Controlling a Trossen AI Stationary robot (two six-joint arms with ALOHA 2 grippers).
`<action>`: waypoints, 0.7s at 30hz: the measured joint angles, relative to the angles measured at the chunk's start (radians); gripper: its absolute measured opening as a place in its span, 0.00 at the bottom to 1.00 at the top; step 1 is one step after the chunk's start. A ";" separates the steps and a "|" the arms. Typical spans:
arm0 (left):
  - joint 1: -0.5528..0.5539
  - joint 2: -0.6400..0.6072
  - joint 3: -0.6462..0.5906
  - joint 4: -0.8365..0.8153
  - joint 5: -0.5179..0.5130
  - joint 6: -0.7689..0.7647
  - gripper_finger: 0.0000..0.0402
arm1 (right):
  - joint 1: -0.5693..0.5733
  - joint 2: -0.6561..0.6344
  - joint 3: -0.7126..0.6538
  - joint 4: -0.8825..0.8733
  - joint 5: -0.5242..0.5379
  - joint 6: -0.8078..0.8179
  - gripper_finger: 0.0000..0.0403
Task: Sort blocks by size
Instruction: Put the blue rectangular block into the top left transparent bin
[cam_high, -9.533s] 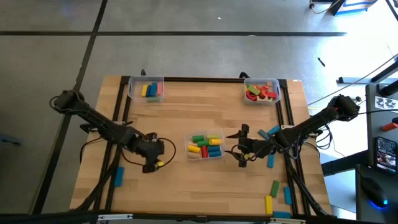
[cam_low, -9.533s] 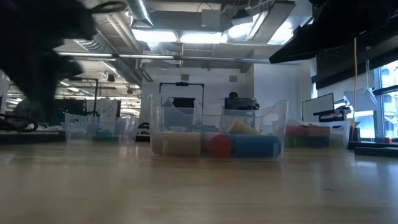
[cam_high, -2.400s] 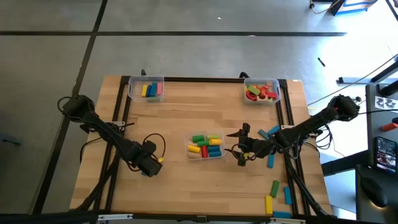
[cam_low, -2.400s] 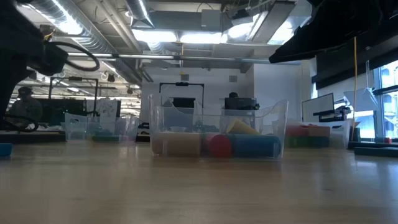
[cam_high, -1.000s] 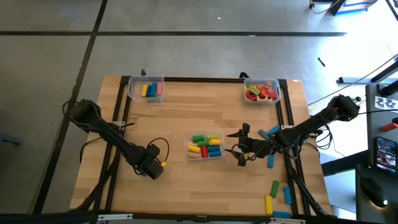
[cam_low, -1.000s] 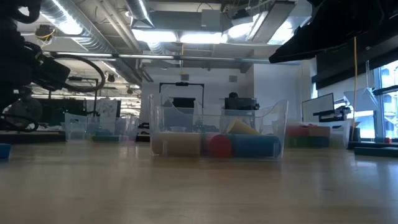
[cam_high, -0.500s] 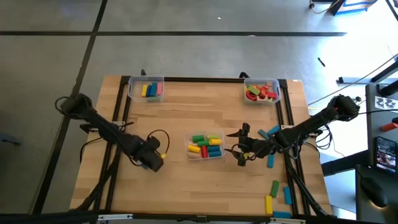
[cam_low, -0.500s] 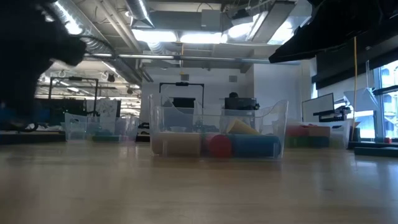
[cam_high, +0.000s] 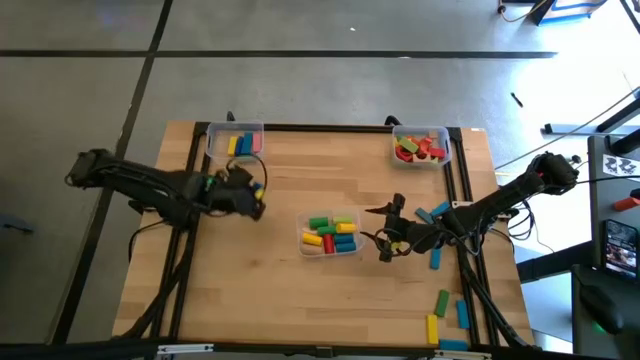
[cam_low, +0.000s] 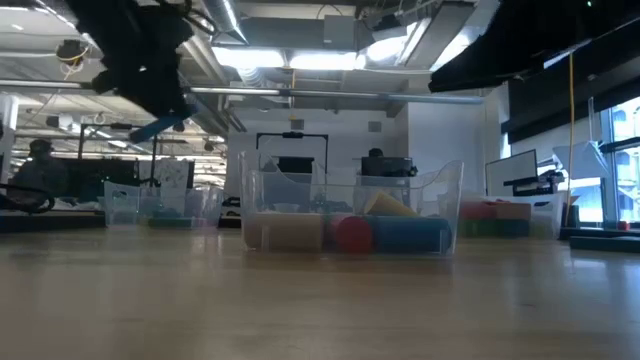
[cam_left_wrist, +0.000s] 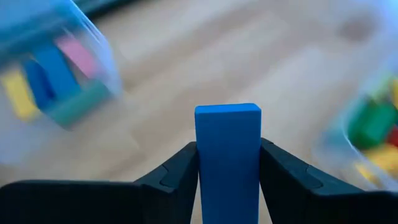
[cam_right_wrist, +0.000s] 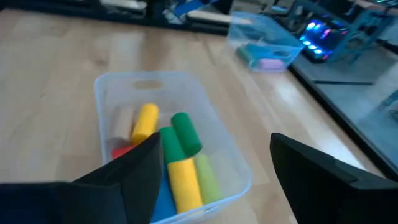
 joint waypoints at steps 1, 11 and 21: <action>0.037 -0.014 0.000 0.009 -0.014 0.039 0.36 | 0.000 0.000 0.000 0.005 0.012 0.000 0.71; 0.424 -0.029 0.000 0.152 -0.064 0.409 0.35 | 0.000 0.000 0.000 0.015 0.251 -0.001 0.71; 0.732 0.042 -0.036 0.338 -0.063 0.560 0.36 | 0.000 0.000 0.000 0.015 0.273 -0.001 0.71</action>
